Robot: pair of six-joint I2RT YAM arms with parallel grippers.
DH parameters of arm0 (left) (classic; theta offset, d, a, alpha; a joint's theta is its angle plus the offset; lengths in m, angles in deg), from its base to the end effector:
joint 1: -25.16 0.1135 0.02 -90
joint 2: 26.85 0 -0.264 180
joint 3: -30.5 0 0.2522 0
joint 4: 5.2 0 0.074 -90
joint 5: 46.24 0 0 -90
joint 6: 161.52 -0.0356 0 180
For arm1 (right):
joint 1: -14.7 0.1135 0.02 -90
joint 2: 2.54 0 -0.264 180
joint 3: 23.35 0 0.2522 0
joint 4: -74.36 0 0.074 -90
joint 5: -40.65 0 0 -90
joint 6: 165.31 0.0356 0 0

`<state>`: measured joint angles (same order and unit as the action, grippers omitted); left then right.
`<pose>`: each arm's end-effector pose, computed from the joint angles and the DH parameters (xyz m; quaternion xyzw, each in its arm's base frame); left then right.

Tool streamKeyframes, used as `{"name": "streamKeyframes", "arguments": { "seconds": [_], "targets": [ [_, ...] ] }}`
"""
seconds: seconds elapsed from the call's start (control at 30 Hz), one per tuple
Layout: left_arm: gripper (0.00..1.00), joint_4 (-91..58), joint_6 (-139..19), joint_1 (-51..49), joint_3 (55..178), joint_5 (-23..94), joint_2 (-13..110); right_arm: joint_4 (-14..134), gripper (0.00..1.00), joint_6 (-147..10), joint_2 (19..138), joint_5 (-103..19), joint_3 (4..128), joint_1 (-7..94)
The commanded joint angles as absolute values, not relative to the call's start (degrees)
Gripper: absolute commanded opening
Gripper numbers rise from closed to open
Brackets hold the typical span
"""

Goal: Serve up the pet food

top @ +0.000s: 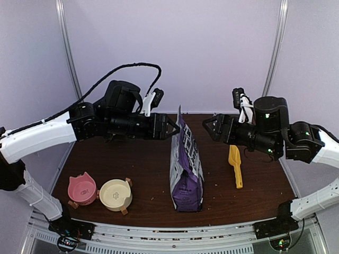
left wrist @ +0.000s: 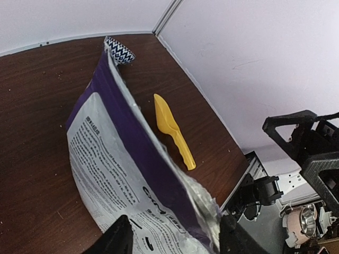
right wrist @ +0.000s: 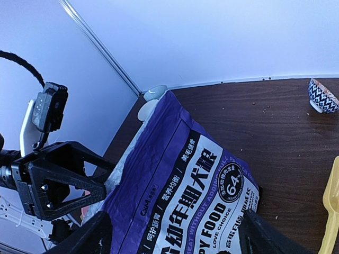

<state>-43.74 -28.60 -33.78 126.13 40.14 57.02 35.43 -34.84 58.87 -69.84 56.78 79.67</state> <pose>0.1717 -0.2894 0.3780 0.1350 0.8406 -0.4237 0.3093 0.1100 0.2061 0.3892 -0.0718 0.8103 0.3596 0.4571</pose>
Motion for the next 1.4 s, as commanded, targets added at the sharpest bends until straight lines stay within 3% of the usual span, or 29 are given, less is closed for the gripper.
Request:
{"name": "streamKeyframes", "arguments": {
  "seconds": [0.0,0.17,0.43,0.67,0.77,0.9,1.37],
  "targets": [
    [0.53,-44.0,-28.3,-34.0,129.1,40.0,58.6,34.2,0.84,-34.9,59.2,-71.5,56.6,79.5],
    [0.39,-44.3,-28.2,-34.0,129.4,39.5,59.0,34.0,0.84,-34.9,59.6,-71.8,56.9,79.5],
    [0.32,-44.8,-27.5,-34.0,129.1,38.1,59.8,32.9,0.84,-35.0,61.7,-70.5,58.8,79.6],
    [0.1,-43.1,-26.7,-34.0,127.9,36.3,60.0,31.8,0.81,-34.7,66.6,-67.8,63.9,79.5],
    [0.0,-42.8,-26.7,-34.0,127.8,35.6,60.1,30.4,0.73,-34.7,69.4,-66.5,66.6,79.5],
    [0.0,-42.8,-26.7,-34.0,127.7,35.4,59.9,28.6,0.58,-35.0,73.3,-64.9,71.1,79.5],
    [0.0,-42.8,-27.7,-34.0,127.4,35.2,59.2,18.0,0.31,-34.8,85.1,-66.8,85.2,79.4]
  ]
}}
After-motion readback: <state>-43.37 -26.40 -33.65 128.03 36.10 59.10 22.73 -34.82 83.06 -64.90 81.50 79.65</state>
